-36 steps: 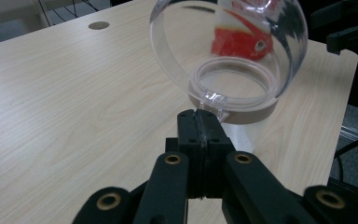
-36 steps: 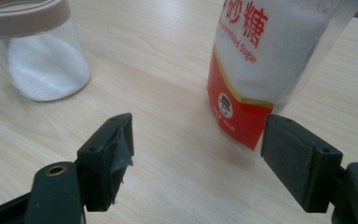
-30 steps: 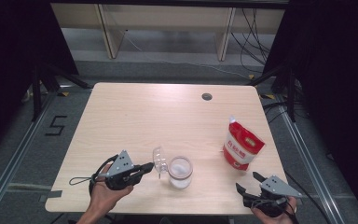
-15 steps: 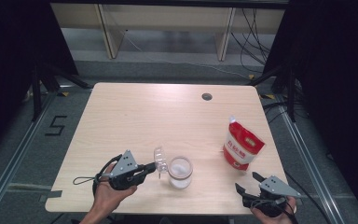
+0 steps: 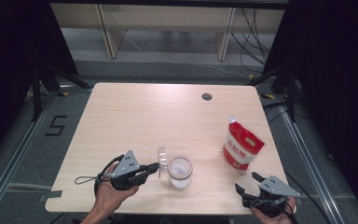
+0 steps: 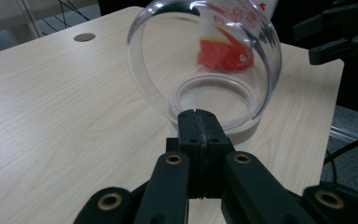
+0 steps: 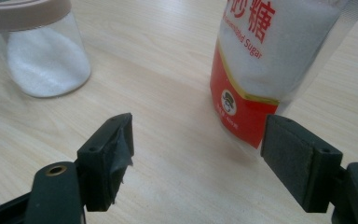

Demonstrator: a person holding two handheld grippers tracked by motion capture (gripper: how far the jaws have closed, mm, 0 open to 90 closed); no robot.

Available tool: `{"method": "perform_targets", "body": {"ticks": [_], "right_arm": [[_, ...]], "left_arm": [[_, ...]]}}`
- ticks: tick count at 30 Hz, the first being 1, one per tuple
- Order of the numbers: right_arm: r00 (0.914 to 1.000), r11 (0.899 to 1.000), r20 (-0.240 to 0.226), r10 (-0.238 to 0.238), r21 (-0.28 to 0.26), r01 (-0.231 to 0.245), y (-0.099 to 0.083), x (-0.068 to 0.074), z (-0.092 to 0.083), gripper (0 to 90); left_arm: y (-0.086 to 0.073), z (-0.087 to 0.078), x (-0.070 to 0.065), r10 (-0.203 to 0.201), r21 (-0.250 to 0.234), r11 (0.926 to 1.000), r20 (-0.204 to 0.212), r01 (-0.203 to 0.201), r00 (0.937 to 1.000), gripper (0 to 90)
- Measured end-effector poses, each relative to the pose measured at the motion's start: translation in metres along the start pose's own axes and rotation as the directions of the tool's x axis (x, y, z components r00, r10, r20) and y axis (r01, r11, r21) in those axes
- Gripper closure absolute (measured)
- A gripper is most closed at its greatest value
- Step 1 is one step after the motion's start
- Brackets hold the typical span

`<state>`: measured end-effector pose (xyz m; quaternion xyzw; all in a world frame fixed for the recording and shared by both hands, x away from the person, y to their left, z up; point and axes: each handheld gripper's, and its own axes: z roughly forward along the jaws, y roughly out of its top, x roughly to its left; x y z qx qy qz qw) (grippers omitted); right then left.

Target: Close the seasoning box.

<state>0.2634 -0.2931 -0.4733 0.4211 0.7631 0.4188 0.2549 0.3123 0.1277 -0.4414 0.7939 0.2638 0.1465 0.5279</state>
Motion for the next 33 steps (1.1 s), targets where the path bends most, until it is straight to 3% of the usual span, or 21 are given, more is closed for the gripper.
{"method": "perform_targets", "body": {"ticks": [1,2,3,10,11,13,17,19,22,26,28,30,32,33], "right_arm": [[0.9989,0.999,0.008,0.047,0.011,-0.047,0.0,0.004,-0.001,26.4],[0.9999,1.0,-0.001,0.017,0.002,-0.017,0.0,0.001,0.0,26.4],[0.9999,1.0,-0.005,0.012,0.001,-0.012,0.0,0.001,0.0,26.4],[0.9999,1.0,0.005,-0.015,-0.002,0.015,0.0,0.0,0.002,26.4],[0.9994,0.999,0.006,0.033,0.023,-0.033,-0.001,0.005,0.0,26.4],[1.0,1.0,0.003,-0.006,0.013,0.006,0.0,0.002,0.001,26.4],[0.9999,1.0,-0.015,0.002,0.013,-0.002,0.0,0.003,0.002,26.4],[0.9999,1.0,0.0,-0.01,0.011,0.01,0.0,0.002,0.002,26.4],[0.9999,1.0,-0.007,-0.014,0.014,0.014,0.001,0.002,0.001,26.4],[0.9996,1.0,-0.016,-0.022,0.01,0.022,0.001,0.003,0.003,26.4],[0.9997,1.0,-0.016,-0.018,0.009,0.018,0.001,0.003,0.003,26.4],[0.9997,1.0,-0.017,-0.015,0.007,0.016,0.001,0.003,0.003,26.4],[0.9992,0.999,-0.005,-0.041,-0.012,0.041,0.001,0.002,0.003,26.1],[0.9996,1.0,-0.018,-0.021,0.003,0.021,0.001,0.003,0.003,26.0]], "left_arm": [[0.0,0.0,0.0,0.006,0.008,0.9999,-0.002,-0.006,1.0,89.2],[0.0,0.001,-0.002,-0.01,0.005,0.9999,-0.002,0.01,1.0,89.1],[0.001,0.001,-0.001,0.004,0.006,1.0,0.001,-0.004,1.0,89.1],[0.002,0.006,-0.007,-0.017,0.008,0.9998,0.03,0.017,0.9994,88.4],[0.002,0.006,-0.007,-0.003,0.009,1.0,0.036,0.003,0.9993,88.2],[0.002,0.006,-0.009,-0.008,0.011,0.9999,0.039,0.007,0.9992,87.3],[0.001,0.005,-0.007,-0.027,0.001,0.9996,0.047,0.027,0.9985,83.1],[0.0,0.002,-0.006,-0.052,0.002,0.9987,0.044,0.052,0.9977,78.3],[0.0,0.001,-0.004,-0.05,-0.007,0.9987,0.054,0.05,0.9973,65.3],[-0.002,-0.007,-0.001,-0.121,0.0,0.9926,0.051,0.121,0.9913,47.5],[-0.003,-0.011,0.001,-0.104,0.004,0.9945,0.035,0.104,0.9939,41.6],[-0.004,-0.014,0.002,-0.118,0.008,0.993,0.028,0.118,0.9926,35.9],[-0.006,-0.017,0.003,-0.114,0.008,0.9935,0.034,0.113,0.993,32.9],[-0.007,-0.018,0.004,-0.106,0.015,0.9943,0.032,0.105,0.9939,31.8]]}}
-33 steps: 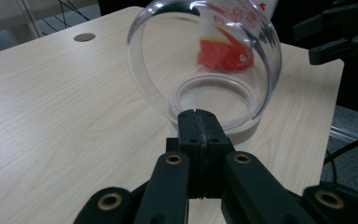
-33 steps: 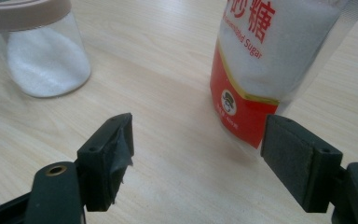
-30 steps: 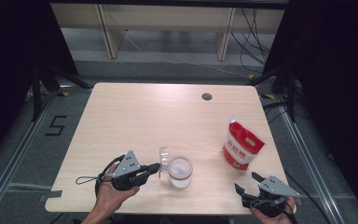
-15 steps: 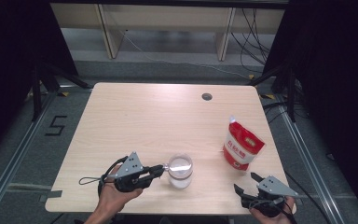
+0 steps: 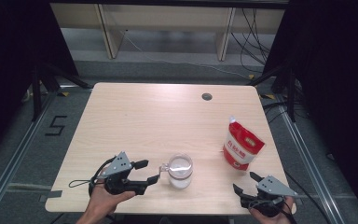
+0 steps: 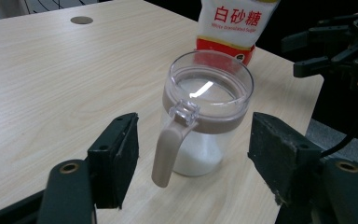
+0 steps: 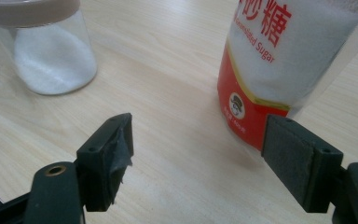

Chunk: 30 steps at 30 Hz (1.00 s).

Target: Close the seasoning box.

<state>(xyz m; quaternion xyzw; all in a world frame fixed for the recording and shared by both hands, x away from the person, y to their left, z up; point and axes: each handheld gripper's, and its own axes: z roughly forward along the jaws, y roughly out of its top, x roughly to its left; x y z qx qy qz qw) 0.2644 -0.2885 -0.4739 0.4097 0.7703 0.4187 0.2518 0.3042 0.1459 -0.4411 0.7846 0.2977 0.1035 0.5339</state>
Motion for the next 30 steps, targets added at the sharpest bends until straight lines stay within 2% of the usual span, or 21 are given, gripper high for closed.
{"method": "perform_targets", "body": {"ticks": [1,2,4,5,7,8,9,11,17,19,20,22,23,24,25,26,27,29,30], "right_arm": [[1.0,1.0,-0.002,0.004,0.0,-0.004,0.0,0.0,0.0,25.9],[1.0,1.0,-0.004,0.004,-0.001,-0.004,0.0,0.0,0.0,25.9],[0.9999,1.0,-0.005,0.01,-0.005,-0.01,0.0,0.001,0.0,25.8],[1.0,1.0,0.001,0.0,-0.001,0.0,0.0,0.001,-0.001,25.8],[0.9995,1.0,0.018,0.026,0.008,-0.026,0.0,0.003,-0.002,25.8],[0.9995,1.0,0.022,0.024,0.016,-0.024,0.0,0.003,-0.002,25.8],[1.0,1.0,0.003,0.006,0.0,-0.006,0.0,0.001,0.0,25.8],[0.9998,1.0,0.014,-0.014,-0.007,0.015,0.0,0.0,0.001,25.8],[1.0,1.0,0.008,-0.001,0.006,0.001,0.0,0.001,0.0,25.8],[1.0,1.0,0.007,-0.004,0.008,0.004,0.0,0.001,0.001,25.7],[1.0,1.0,0.005,-0.001,0.006,0.001,0.001,0.002,0.001,25.7],[1.0,1.0,-0.009,-0.001,0.007,0.001,0.0,0.002,0.002,25.7],[0.9998,1.0,0.006,0.021,0.018,-0.021,0.0,0.004,0.0,25.7],[0.9999,1.0,-0.006,-0.014,0.009,0.014,0.001,0.002,0.002,25.7],[0.9999,1.0,-0.007,-0.016,0.009,0.016,0.001,0.002,0.001,25.7],[0.9999,1.0,-0.007,-0.016,0.009,0.016,0.001,0.002,0.001,25.7],[0.9993,0.999,0.008,-0.037,-0.017,0.038,0.001,0.001,0.002,25.7],[0.9998,1.0,-0.003,-0.021,0.0,0.021,0.001,0.003,0.002,25.7],[0.9998,1.0,-0.008,-0.02,0.008,0.02,0.001,0.004,0.001,25.7]], "left_arm": [[-0.003,-0.001,-0.001,-0.027,0.007,0.9996,-0.015,0.027,0.9995,30.1],[-0.004,-0.002,0.001,-0.008,0.006,1.0,-0.008,0.008,0.9999,28.0],[-0.007,-0.005,0.002,-0.007,0.014,0.9999,-0.015,0.008,0.9999,26.0],[-0.009,-0.006,0.002,-0.021,0.012,0.9997,-0.017,0.021,0.9996,25.0],[-0.01,-0.007,0.003,-0.034,0.002,0.9994,-0.009,0.034,0.9994,22.4],[-0.012,-0.01,0.002,-0.037,0.006,0.9993,-0.018,0.037,0.9992,21.8],[-0.013,-0.011,0.002,-0.053,0.006,0.9986,-0.023,0.053,0.9984,20.8],[-0.016,-0.012,0.003,-0.059,0.007,0.9982,-0.029,0.059,0.9978,19.1],[-0.027,-0.012,0.008,-0.029,0.036,0.9989,-0.037,0.03,0.9989,16.8],[-0.031,-0.012,0.009,-0.03,0.052,0.9982,-0.04,0.032,0.9988,16.7],[-0.034,-0.013,0.008,-0.051,0.06,0.9967,-0.058,0.055,0.997,16.7],[-0.037,-0.014,0.011,-0.029,0.069,0.9971,-0.049,0.032,0.9984,16.7],[-0.039,-0.015,0.012,-0.032,0.077,0.9963,-0.065,0.037,0.9974,16.7],[-0.041,-0.014,0.012,-0.033,0.071,0.9968,-0.066,0.037,0.9973,16.7],[-0.041,-0.014,0.012,-0.033,0.071,0.9968,-0.066,0.037,0.9973,16.7],[-0.043,-0.016,0.012,-0.052,0.08,0.9951,-0.076,0.058,0.9958,16.7],[-0.045,-0.017,0.013,-0.052,0.07,0.9959,-0.079,0.058,0.9955,16.7],[-0.047,-0.018,0.013,-0.056,0.082,0.9947,-0.082,0.062,0.9951,16.7],[-0.049,-0.02,0.016,-0.041,0.081,0.9956,-0.076,0.047,0.9962,16.7]]}}
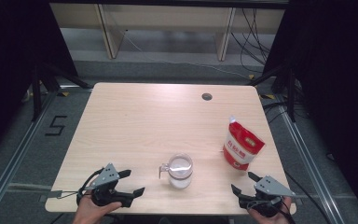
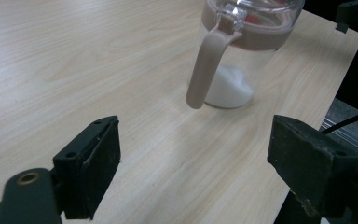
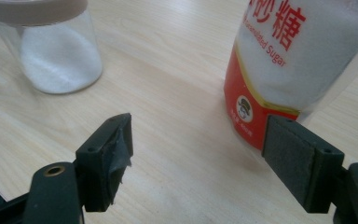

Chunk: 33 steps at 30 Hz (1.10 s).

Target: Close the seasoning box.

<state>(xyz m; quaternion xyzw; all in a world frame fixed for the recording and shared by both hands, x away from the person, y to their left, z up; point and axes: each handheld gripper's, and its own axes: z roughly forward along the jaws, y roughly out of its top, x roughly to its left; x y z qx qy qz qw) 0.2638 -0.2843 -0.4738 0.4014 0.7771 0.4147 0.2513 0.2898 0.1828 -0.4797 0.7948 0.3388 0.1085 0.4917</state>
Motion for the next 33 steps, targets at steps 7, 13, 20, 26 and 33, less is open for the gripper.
{"method": "perform_targets", "body": {"ticks": [7,13,20,26,33], "right_arm": [[0.9999,1.0,-0.014,0.0,-0.006,0.0,0.0,0.001,0.001,23.9],[0.9991,0.999,-0.029,0.03,-0.019,-0.031,0.0,0.001,0.0,15.5],[0.9994,1.0,-0.035,0.005,0.012,-0.005,-0.002,0.002,0.003,15.5],[0.9981,1.0,-0.061,0.002,0.023,-0.001,-0.004,0.001,0.004,15.6],[0.9978,0.999,-0.061,-0.028,0.039,0.03,-0.006,0.0,0.007,18.5]], "left_arm": [[-0.011,-0.006,0.001,-0.016,0.008,0.9998,-0.031,0.016,0.9994,16.5],[-0.02,-0.009,-0.003,0.013,-0.006,0.9999,0.019,-0.013,0.9997,15.0],[-0.027,-0.012,-0.006,0.04,0.032,0.9987,0.013,-0.04,0.9991,15.1],[-0.03,-0.013,-0.004,0.036,0.044,0.9984,-0.006,-0.036,0.9993,15.1],[-0.032,-0.015,0.006,-0.008,0.047,0.9988,-0.039,0.01,0.9992,15.0]]}}
